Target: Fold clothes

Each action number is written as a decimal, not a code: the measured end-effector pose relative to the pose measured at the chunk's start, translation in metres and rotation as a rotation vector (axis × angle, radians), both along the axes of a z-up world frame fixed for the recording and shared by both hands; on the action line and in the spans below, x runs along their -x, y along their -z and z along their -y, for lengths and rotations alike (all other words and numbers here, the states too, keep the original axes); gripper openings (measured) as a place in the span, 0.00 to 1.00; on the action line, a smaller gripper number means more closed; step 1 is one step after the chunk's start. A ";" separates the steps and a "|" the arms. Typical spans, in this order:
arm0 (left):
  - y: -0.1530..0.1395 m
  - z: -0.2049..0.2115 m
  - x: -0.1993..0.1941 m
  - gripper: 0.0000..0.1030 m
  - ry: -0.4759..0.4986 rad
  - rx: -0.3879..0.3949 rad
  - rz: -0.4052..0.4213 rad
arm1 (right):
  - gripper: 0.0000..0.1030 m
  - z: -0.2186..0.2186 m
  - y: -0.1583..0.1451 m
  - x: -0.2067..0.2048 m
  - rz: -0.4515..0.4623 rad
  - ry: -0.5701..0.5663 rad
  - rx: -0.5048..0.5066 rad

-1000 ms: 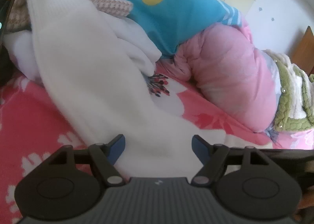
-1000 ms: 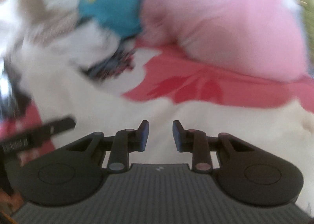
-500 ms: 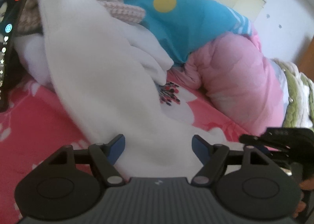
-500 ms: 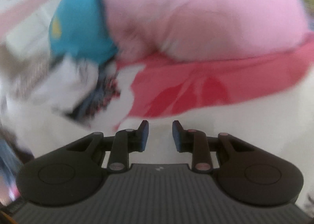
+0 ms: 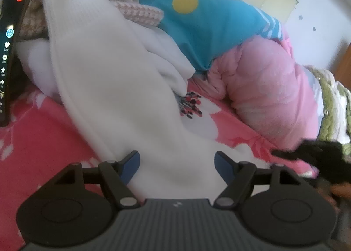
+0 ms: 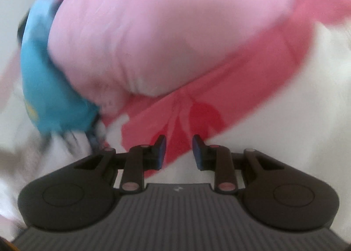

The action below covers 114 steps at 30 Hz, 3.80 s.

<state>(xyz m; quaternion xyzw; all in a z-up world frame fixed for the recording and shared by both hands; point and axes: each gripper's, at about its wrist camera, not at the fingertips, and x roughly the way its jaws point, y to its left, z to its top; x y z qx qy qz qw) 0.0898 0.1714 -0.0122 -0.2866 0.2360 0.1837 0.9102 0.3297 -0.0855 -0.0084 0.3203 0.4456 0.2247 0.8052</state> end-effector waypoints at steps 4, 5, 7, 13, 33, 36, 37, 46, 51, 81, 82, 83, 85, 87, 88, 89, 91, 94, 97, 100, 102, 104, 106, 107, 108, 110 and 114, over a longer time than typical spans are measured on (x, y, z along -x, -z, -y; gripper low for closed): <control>-0.003 0.000 0.002 0.75 -0.007 -0.005 0.008 | 0.25 0.036 -0.009 0.050 -0.005 -0.035 0.020; -0.004 0.000 0.002 0.75 -0.008 -0.006 0.011 | 0.26 0.045 -0.012 0.062 -0.004 -0.045 0.028; -0.004 0.001 0.002 0.75 -0.007 -0.007 0.011 | 0.27 0.063 -0.017 0.088 -0.002 -0.066 0.045; -0.008 0.009 0.002 0.75 0.020 -0.040 0.021 | 0.27 0.103 -0.026 0.160 0.085 -0.090 0.236; -0.020 0.120 0.011 0.81 0.535 -0.346 0.007 | 0.35 0.151 -0.002 0.247 0.428 0.026 0.732; -0.020 0.141 0.016 0.81 0.630 -0.370 0.017 | 0.35 0.152 -0.001 0.248 0.428 0.030 0.720; -0.020 0.147 0.018 0.81 0.656 -0.380 0.021 | 0.35 0.152 -0.001 0.249 0.428 0.030 0.721; -0.009 0.174 0.029 0.81 0.782 -0.445 -0.049 | 0.38 0.155 0.001 0.246 0.427 0.039 0.693; -0.013 0.176 0.050 0.81 0.772 -0.465 -0.069 | 0.38 0.156 0.001 0.247 0.427 0.042 0.681; 0.004 0.246 -0.019 0.88 0.777 -0.356 -0.088 | 0.80 0.258 -0.071 0.257 0.432 -0.057 0.612; 0.005 0.245 -0.019 0.89 0.774 -0.353 -0.085 | 0.81 0.269 -0.082 0.241 0.434 -0.016 0.597; 0.006 0.246 -0.018 0.89 0.770 -0.358 -0.082 | 0.81 0.277 -0.089 0.224 0.436 0.016 0.597; 0.007 0.247 -0.017 0.90 0.768 -0.368 -0.078 | 0.81 0.286 -0.103 0.186 0.450 0.084 0.632; 0.007 0.249 -0.018 0.91 0.768 -0.377 -0.077 | 0.79 0.287 -0.111 0.142 0.455 0.106 0.665; 0.007 0.249 -0.019 0.92 0.768 -0.373 -0.076 | 0.79 0.285 -0.112 0.120 0.450 0.115 0.684; 0.007 0.248 -0.019 0.93 0.769 -0.367 -0.075 | 0.79 0.281 -0.112 0.099 0.445 0.112 0.710; 0.008 0.247 -0.018 0.93 0.769 -0.363 -0.071 | 0.79 0.267 -0.103 0.059 0.443 0.080 0.780; 0.009 0.247 -0.018 0.94 0.770 -0.363 -0.067 | 0.78 0.244 -0.082 0.011 0.418 0.008 0.875; 0.009 0.248 -0.018 0.95 0.771 -0.365 -0.066 | 0.70 0.221 -0.060 -0.026 0.383 -0.044 0.959; 0.009 0.248 -0.018 0.96 0.772 -0.365 -0.065 | 0.63 0.207 -0.043 -0.052 0.354 -0.062 1.028; 0.009 0.248 -0.019 0.96 0.773 -0.365 -0.064 | 0.55 0.205 -0.033 -0.063 0.333 -0.065 1.056; 0.009 0.248 -0.019 0.96 0.773 -0.367 -0.064 | 0.48 0.207 -0.028 -0.068 0.314 -0.062 1.044; 0.010 0.248 -0.019 0.96 0.773 -0.371 -0.064 | 0.40 0.212 -0.026 -0.070 0.304 -0.048 1.009; 0.010 0.249 -0.020 0.96 0.773 -0.372 -0.064 | 0.33 0.215 -0.028 -0.070 0.305 -0.039 0.991; 0.010 0.249 -0.020 0.96 0.773 -0.373 -0.064 | 0.22 0.218 -0.030 -0.068 0.313 -0.026 0.976; 0.010 0.249 -0.020 0.96 0.773 -0.374 -0.064 | 0.13 0.224 -0.037 -0.063 0.328 0.000 0.946; 0.011 0.249 -0.020 0.96 0.772 -0.375 -0.062 | 0.10 0.239 -0.057 -0.050 0.374 0.065 0.918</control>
